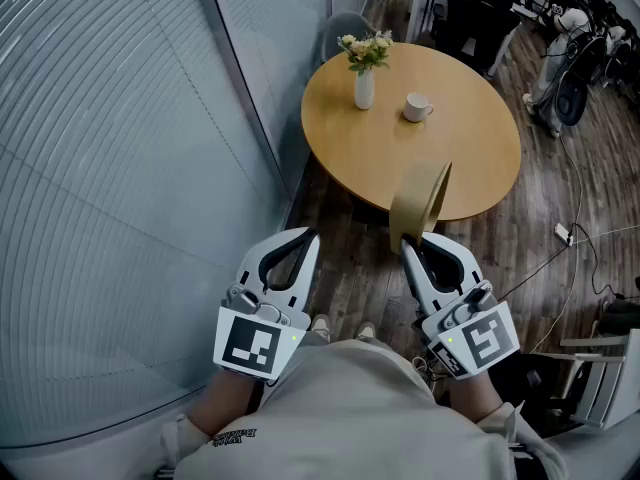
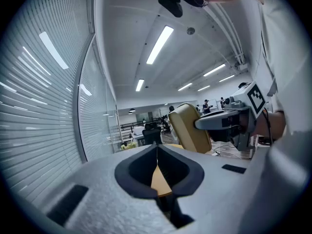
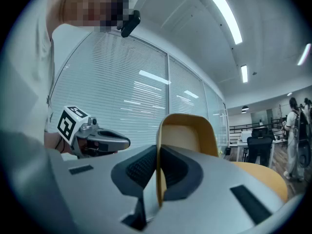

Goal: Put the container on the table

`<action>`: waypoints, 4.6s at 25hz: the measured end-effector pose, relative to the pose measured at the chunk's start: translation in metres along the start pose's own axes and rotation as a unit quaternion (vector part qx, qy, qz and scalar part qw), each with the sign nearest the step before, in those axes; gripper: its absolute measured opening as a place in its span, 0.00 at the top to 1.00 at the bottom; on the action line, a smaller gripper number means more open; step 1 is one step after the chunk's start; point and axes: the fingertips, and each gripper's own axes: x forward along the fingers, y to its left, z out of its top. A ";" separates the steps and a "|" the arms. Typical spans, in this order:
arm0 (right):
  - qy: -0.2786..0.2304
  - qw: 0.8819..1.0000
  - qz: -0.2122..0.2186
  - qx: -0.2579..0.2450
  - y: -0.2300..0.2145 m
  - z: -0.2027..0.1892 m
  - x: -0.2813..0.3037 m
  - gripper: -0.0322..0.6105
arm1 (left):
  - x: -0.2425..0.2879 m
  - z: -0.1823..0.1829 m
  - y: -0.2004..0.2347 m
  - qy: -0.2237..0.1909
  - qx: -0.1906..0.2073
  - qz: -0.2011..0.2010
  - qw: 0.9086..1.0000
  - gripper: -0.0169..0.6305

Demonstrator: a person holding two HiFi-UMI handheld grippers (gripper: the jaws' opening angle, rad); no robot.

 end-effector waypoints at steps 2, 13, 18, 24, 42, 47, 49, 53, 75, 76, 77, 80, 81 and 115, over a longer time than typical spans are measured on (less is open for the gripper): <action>0.001 1.000 -0.006 0.000 -0.001 0.000 0.000 0.89 | 0.000 -0.002 0.000 0.004 -0.002 -0.001 1.000 0.94; -0.001 0.999 -0.012 -0.045 -0.002 0.009 -0.005 0.89 | 0.007 -0.002 -0.007 0.007 0.001 -0.008 1.000 0.94; 0.004 1.000 -0.010 -0.027 -0.007 0.002 -0.008 0.89 | 0.009 -0.003 -0.012 0.013 -0.002 -0.007 1.000 0.94; 0.009 1.000 -0.004 -0.023 -0.012 -0.005 -0.017 0.89 | 0.013 -0.009 -0.022 0.025 -0.002 -0.008 1.000 0.94; 0.018 0.999 0.026 -0.026 -0.045 -0.021 -0.065 0.89 | 0.036 -0.004 -0.079 0.034 -0.001 0.009 0.999 0.94; 0.014 0.999 0.030 -0.024 -0.051 -0.022 -0.077 0.89 | 0.037 -0.001 -0.090 0.035 -0.001 0.014 0.999 0.94; 0.013 0.999 0.031 -0.020 -0.053 -0.025 -0.078 0.89 | 0.037 -0.004 -0.095 0.040 -0.002 0.015 0.999 0.94; 0.015 0.999 0.037 -0.012 -0.052 -0.029 -0.077 0.89 | 0.036 -0.010 -0.096 0.046 -0.008 0.019 0.999 0.94; 0.041 0.999 0.031 0.007 -0.095 -0.052 -0.013 0.89 | 0.084 -0.030 -0.043 0.048 -0.020 0.024 0.998 0.94; 0.043 0.999 0.031 0.006 -0.098 -0.053 -0.005 0.89 | 0.090 -0.032 -0.036 0.048 -0.023 0.024 0.998 0.94; 0.045 0.998 0.032 0.006 -0.101 -0.054 0.002 0.89 | 0.095 -0.033 -0.030 0.049 -0.027 0.024 0.998 0.94; 0.050 0.998 0.032 0.008 -0.108 -0.057 0.017 0.89 | 0.107 -0.037 -0.017 0.051 -0.028 0.022 0.998 0.94; 0.052 0.998 0.031 0.008 -0.111 -0.058 0.022 0.89 | 0.110 -0.039 -0.012 0.052 -0.028 0.021 0.998 0.94; 0.078 0.995 -0.053 0.015 -0.171 -0.058 0.216 0.89 | 0.227 -0.066 0.172 0.054 -0.019 -0.066 0.996 0.94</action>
